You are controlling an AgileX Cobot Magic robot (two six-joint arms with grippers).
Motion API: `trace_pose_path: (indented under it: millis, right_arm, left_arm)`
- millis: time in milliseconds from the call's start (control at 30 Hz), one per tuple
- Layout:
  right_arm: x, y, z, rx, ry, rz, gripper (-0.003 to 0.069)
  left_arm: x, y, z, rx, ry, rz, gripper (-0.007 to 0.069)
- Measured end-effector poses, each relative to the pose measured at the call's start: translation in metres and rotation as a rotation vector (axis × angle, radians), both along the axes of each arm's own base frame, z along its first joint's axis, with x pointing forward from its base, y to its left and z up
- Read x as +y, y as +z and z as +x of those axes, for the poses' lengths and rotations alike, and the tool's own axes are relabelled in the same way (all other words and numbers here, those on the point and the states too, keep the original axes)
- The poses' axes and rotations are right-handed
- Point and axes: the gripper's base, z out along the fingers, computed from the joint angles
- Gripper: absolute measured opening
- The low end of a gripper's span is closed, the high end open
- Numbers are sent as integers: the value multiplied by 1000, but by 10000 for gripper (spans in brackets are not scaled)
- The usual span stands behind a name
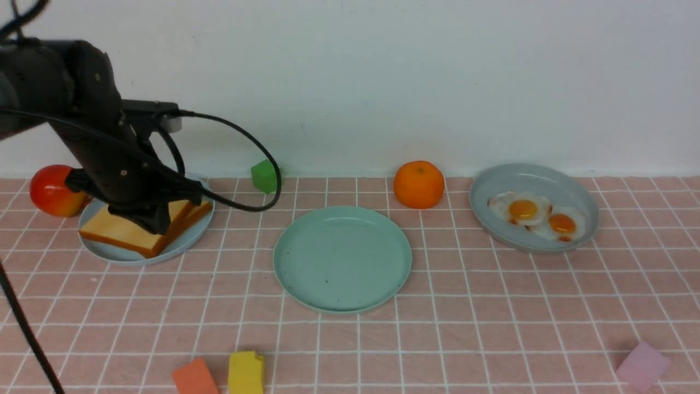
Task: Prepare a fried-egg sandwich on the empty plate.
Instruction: Use the left arm to grab a slice of bread
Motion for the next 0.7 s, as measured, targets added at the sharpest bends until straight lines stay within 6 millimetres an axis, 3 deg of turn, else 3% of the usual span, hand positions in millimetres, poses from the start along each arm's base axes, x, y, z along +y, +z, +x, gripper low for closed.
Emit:
trace_pose_path:
  millis: [233,700]
  right_arm:
    - [21,15,-12,-188,309,52,103]
    - [27,22,-18,-252,411,106,104]
  left_arm:
    - [6,-20,17,-68,-43,97,317]
    - [8,-56,34,-100,-59,142,348]
